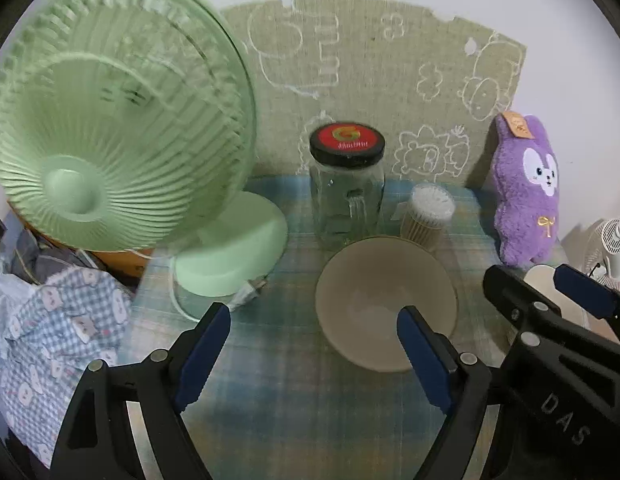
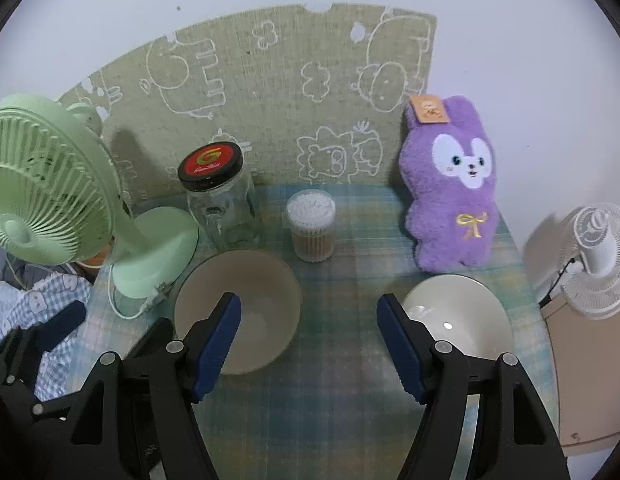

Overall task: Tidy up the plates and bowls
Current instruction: 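Move both grippers to the white bowl beside the glass jar, then grasp the bowl's rim with both grippers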

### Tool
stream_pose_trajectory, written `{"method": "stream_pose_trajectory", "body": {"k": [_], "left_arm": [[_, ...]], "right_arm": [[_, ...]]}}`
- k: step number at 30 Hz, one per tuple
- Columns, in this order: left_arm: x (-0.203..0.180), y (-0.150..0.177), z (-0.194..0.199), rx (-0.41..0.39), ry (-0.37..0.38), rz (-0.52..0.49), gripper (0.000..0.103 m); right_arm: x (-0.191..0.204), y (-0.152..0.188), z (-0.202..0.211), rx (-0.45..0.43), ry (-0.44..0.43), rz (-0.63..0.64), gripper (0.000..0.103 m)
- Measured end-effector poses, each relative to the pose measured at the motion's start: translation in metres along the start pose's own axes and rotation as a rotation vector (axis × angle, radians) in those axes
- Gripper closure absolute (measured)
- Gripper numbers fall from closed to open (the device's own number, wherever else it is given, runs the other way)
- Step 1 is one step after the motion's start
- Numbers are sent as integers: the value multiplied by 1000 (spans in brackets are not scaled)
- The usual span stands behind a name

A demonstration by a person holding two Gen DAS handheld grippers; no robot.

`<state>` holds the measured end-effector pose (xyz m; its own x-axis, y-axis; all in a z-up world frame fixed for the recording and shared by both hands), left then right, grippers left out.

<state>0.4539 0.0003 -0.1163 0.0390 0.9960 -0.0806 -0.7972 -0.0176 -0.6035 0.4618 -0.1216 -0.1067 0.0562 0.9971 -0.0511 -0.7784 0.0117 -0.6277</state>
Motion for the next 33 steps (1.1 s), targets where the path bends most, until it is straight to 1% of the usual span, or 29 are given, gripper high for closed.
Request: {"method": "stream_pose_trajectory", "body": {"k": [4,5,7,9,12,14,15,16,17,19,21,22,24,25,27,30,33], "left_arm": [[0,-1,-22,17,-5,-12,19],[1,-1,-27,19,-6,-16,22],[2,-1,-37,29,-3,-18,27],[6,1,-47,44,4,3,38],[7,4,-60,65,3,16,44],[7,7,-68,84,8,12,49],[7,8,-73,95,9,8,52],[8,9,-74,99,9,6,53],[8,10,-77,102,6,3,56],[9,11,-82,111,3,0,62],[10,12,-85,117,2,2,70],[10,13,-87,120,2,2,71],[10,15,-89,126,10,-1,78],[10,15,-90,129,11,-2,79],[13,16,-93,129,5,4,84],[13,18,-97,141,22,15,90],[13,18,-98,142,21,8,91]], "right_arm": [[7,0,-24,21,-1,12,31],[8,1,-29,24,-1,13,36],[10,2,-40,38,3,9,39],[11,3,-50,50,5,-4,42],[13,7,-64,68,6,-15,45],[16,9,-72,81,5,-10,52],[18,11,-76,88,7,-4,53],[19,13,-79,92,8,-1,57],[20,15,-83,97,10,2,62],[21,19,-89,105,14,6,67],[23,22,-94,109,12,9,75],[22,24,-95,108,16,12,79],[24,26,-98,108,18,21,81],[24,27,-100,110,18,23,85],[24,27,-102,113,19,28,87],[25,26,-104,121,16,31,88],[25,25,-104,115,25,40,88]]}}
Point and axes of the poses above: each gripper's, at about its wrist camera, not at the fingertips, and z roughly against the way its jaws point, x to its left, y to its underside, the point moved 7 cm from there along -z, roughly the way its jaws point, and after that the axes turned 9 degrees about y, right-handed, at the moved point
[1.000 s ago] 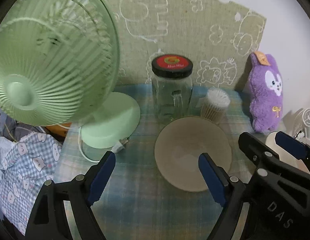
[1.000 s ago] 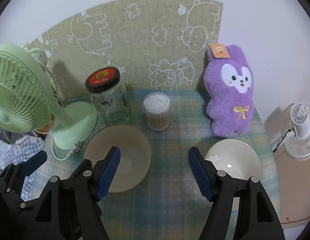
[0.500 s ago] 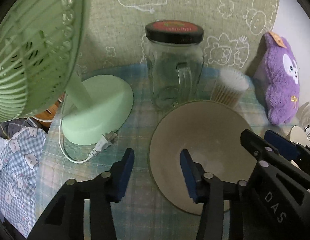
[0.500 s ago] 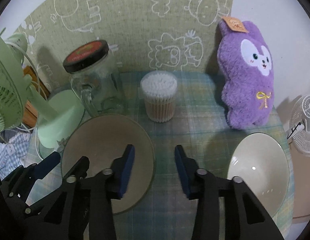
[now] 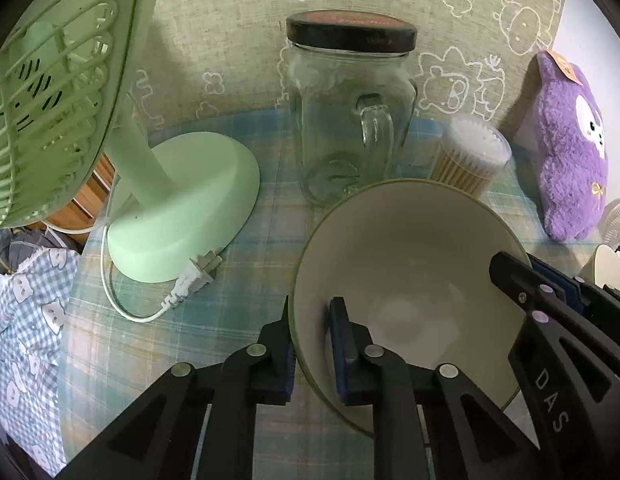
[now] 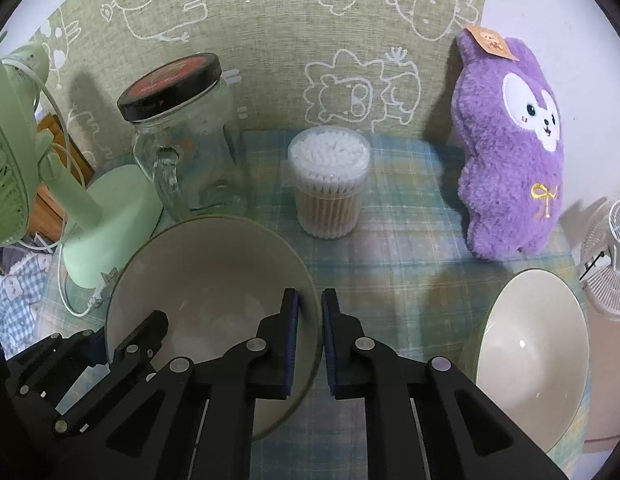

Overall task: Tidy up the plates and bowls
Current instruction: 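Grasp the bowl's rim with both grippers, then lift and carry the bowl toward the first bowl with both grippers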

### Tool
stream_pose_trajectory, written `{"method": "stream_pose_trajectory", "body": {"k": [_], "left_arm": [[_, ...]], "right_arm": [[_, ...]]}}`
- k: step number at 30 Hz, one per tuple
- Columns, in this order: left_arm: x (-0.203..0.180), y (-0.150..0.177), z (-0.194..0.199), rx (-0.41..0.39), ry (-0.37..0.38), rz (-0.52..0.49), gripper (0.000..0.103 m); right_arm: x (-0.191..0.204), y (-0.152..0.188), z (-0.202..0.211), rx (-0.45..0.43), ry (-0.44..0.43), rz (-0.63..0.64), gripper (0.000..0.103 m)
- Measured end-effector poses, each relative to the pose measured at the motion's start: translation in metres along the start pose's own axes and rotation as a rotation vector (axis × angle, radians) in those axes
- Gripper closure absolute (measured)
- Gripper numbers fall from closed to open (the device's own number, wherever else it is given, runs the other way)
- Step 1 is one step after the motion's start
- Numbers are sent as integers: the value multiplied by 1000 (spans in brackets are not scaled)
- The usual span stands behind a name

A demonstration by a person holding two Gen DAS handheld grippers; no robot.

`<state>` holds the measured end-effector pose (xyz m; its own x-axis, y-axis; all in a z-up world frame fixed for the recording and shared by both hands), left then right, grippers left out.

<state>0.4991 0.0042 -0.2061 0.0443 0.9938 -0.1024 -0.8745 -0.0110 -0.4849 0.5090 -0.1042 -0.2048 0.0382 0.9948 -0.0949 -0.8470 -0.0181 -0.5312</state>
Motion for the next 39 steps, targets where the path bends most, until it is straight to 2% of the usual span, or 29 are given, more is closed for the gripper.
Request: {"method": "stream_pose_trajectory", "body": {"k": [8,20,39], "left_arm": [[-3,4,5,6,-8,-24,91],[-12,21,35,-5,-27,-40,91],[-28,45,138,-107,-37,-49,91]], "right_arm": [[-1,2,6,12,13,-1,88],[-10,16,39,-7,7,5,88],[-20,36,145,-80,13,-2,88]]}}
Point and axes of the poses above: each gripper's, at about its wrist camera, not at the fingertips, and z roughly against the way its jaws point, x to its left, y to its underside, the point moved 7 cm from there along -z, roughly the way its jaws point, and after that the axes turned 9 degrees about y, right-handed, at the moved point
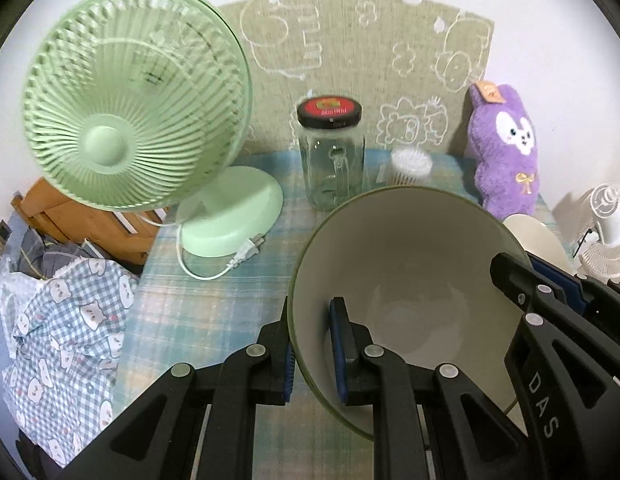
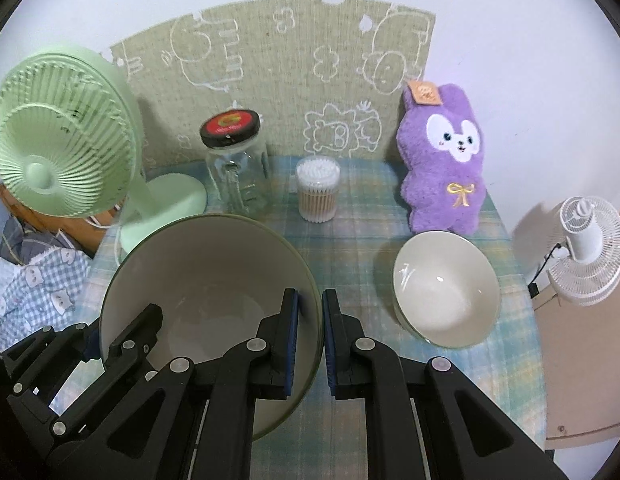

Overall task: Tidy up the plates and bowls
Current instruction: 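Lift and carry the bowl toward the first bowl with both grippers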

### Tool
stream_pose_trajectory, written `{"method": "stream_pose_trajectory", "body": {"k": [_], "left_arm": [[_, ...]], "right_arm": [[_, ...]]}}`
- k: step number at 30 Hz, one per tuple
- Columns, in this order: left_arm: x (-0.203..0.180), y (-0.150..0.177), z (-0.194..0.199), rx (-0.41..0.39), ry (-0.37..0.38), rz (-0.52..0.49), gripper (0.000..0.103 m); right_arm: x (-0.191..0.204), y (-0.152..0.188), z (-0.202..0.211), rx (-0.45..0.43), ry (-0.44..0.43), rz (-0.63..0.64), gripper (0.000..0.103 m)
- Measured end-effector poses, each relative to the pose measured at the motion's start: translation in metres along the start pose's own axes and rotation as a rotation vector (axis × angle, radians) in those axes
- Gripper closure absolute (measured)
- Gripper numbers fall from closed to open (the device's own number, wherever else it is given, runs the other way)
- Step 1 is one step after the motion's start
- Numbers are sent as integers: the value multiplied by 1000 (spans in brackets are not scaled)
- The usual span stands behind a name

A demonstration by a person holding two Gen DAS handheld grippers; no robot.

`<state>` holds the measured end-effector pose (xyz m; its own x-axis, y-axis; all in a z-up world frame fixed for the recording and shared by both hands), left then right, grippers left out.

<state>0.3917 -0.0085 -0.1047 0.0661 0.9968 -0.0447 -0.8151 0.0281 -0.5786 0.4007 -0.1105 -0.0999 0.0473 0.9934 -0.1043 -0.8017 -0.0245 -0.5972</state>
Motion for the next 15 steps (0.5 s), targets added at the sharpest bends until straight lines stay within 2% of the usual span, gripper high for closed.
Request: {"method": "stream_pose_trajectory", "body": {"k": [15], "left_arm": [[21,34,85,-56,20,1,91]], "right_arm": [[16,34,92,-46,7,-41,88]]}}
Point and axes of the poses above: each gripper's, at about its wrist camera, not at the fingertips, and z roughly against the way its jaws point, x to its left, y to its underside, the point moved 7 cm from there along -z, roughly the way its jaws point, and after that the axes turned 9 degrees about y, right-handed, at the moved point
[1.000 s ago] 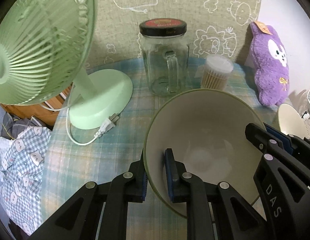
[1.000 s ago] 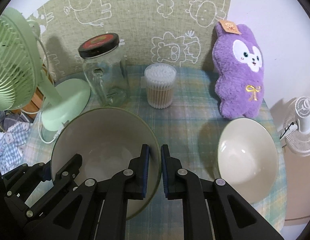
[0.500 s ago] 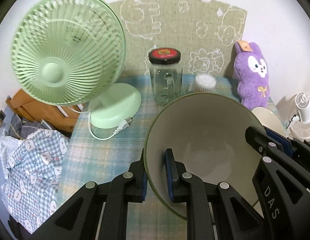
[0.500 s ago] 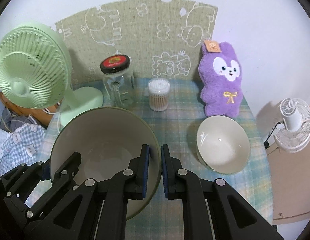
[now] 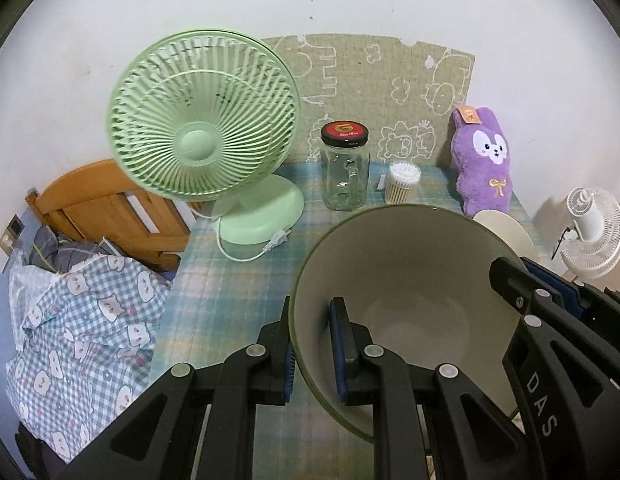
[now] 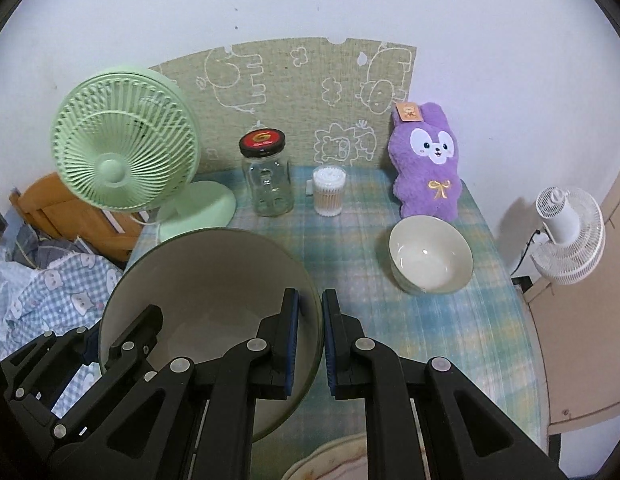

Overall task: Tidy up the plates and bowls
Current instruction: 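Lift and carry the bowl toward the first bowl with both grippers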

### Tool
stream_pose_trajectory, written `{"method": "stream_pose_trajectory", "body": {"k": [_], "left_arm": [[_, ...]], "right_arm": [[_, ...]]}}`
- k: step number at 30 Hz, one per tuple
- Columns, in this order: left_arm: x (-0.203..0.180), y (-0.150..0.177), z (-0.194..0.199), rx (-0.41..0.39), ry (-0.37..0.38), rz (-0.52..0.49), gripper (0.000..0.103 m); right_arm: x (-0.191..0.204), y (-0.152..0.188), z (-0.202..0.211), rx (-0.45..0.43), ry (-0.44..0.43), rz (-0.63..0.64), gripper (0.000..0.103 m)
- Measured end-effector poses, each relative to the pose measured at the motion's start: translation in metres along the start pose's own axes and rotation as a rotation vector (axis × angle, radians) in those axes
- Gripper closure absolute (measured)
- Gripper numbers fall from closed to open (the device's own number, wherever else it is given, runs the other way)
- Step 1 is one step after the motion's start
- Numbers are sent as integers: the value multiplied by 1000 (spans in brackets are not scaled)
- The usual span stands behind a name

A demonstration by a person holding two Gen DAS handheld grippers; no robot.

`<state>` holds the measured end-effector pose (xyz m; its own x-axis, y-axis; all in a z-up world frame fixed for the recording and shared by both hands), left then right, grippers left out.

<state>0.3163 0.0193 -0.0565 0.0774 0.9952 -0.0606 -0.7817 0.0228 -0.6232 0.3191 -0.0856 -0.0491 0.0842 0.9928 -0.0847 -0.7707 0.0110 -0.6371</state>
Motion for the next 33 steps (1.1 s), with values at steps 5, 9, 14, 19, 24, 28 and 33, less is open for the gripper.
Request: {"method": "stream_pose_trajectory", "body": {"k": [5,9,14,19,24,28,33], "left_arm": [[6,20,20,-10,5,-12,91],[14,40,29,2,8,-22,91],[24,68,32,31,16,-38,91],[36,97,32,63,36,-29,91],[41,120,30,90,60,-35,91],[42,137,26,118,70,-44,91],[40,152,23,146,86,-51,91]], "right_arm": [[7,20,23,-1,5,-10,88],[15,40,34,11,8,-13,88],[26,71,40,42,18,-20,88],[37,98,44,63,27,-21,88],[41,125,44,85,42,-40,88],[43,146,41,114,51,-51,88],[44,163,38,141,65,-56,88]]}}
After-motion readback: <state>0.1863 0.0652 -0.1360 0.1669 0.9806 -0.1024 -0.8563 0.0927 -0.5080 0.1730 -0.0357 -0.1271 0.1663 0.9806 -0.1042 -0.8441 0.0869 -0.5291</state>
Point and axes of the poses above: each gripper's, at about its wrist camera, not at the fingertips, and z roughly against the way its jaws point, x to its left, y to its underside, the point moved 7 cm from there along -z, roughly the way its jaws point, and after that the axes turned 9 degrees about y, right-handed, at the moved point
